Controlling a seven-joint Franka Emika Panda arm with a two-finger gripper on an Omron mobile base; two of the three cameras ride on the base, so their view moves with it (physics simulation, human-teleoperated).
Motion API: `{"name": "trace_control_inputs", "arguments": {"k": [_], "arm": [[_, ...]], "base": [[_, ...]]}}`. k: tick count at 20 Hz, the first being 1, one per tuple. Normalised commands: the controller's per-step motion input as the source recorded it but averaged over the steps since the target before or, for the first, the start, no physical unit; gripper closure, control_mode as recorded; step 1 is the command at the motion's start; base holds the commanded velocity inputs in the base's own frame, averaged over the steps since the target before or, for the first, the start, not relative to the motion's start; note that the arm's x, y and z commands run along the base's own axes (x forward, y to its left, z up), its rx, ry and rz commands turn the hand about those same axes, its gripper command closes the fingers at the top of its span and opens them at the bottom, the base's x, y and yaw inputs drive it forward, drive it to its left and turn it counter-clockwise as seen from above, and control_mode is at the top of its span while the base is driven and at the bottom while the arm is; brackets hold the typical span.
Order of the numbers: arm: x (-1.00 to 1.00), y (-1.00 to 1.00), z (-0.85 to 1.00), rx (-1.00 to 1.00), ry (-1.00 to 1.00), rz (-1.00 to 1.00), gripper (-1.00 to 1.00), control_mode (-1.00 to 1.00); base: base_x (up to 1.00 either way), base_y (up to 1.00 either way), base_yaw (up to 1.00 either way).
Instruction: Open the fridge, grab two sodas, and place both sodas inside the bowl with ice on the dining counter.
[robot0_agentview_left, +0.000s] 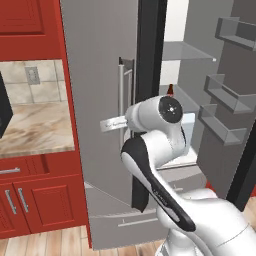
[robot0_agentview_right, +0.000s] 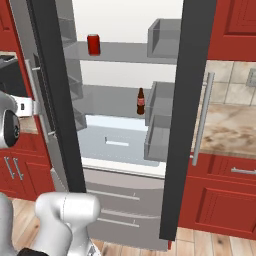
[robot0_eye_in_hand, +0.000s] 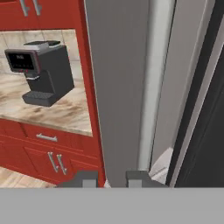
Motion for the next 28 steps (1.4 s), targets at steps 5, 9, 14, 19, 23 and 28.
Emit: {"name": "trace_control_inputs", "arguments": {"k": [5,9,14,19,23,28], "arm": [[-0.64,-0.25,0.23,0.00,0.00,0.01,-1.00,-1.00],[-0.48,-0.93,0.26,0.06,0.02,-0.01,-1.00,-1.00],[-0.13,-1.00,0.08,0.18,0.05,-0.06,-1.00,-1.00],[0.06,-0.99,0.03,0.24,0.05,-0.10,-1.00,-1.00],[0.31,-0.76,0.00,0.26,0.08,-0.11,-1.00,-1.00],[0.63,-0.47,0.03,0.25,0.09,-0.04,-1.00,-1.00]], "base": [[0.00,0.00,0.00],[0.00,0.00,0.00],[0.00,0.00,0.00],[0.00,0.00,0.00],[0.00,0.00,0.00],[0.00,0.00,0.00]]}}
